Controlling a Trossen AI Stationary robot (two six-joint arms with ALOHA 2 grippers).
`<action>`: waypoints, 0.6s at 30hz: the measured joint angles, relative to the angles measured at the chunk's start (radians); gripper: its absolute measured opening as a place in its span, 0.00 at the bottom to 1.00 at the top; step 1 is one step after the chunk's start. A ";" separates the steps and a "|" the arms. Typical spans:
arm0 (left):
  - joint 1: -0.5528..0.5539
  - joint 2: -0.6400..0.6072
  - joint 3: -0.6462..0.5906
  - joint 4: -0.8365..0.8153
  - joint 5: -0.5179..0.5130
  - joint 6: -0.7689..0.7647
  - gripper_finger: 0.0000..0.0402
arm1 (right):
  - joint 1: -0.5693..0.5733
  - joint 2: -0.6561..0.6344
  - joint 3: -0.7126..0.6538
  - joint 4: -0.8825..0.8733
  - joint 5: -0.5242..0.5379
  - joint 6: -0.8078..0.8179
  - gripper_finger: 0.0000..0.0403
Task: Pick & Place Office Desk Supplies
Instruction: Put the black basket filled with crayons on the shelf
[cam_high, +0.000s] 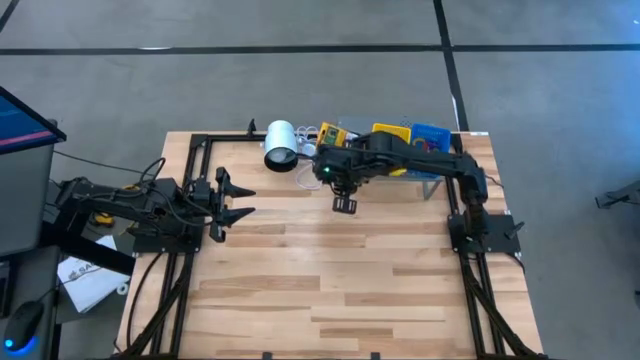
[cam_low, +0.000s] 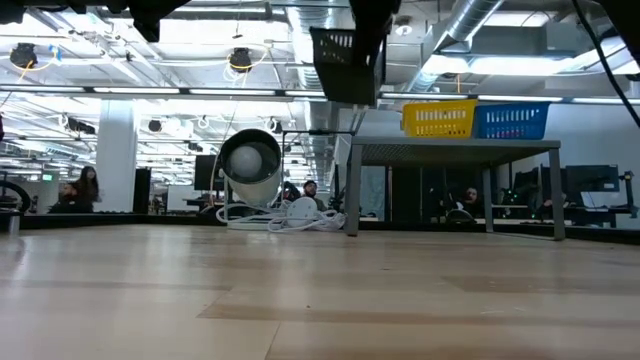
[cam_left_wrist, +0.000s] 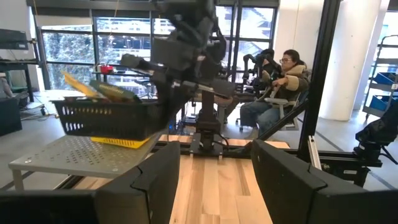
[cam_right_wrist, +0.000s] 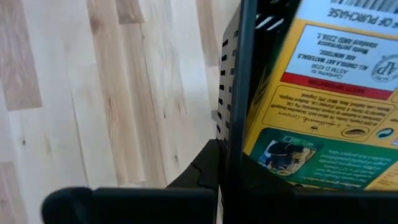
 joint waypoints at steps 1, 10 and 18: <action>0.000 0.000 0.000 0.000 0.000 0.000 0.49 | -0.011 -0.001 -0.008 0.003 -0.010 -0.008 0.00; 0.000 0.000 0.000 0.000 0.000 0.004 0.49 | -0.103 -0.001 -0.020 0.007 -0.061 -0.049 0.00; 0.000 0.000 0.000 -0.001 0.000 0.004 0.49 | -0.166 -0.001 -0.020 0.007 -0.111 -0.079 0.00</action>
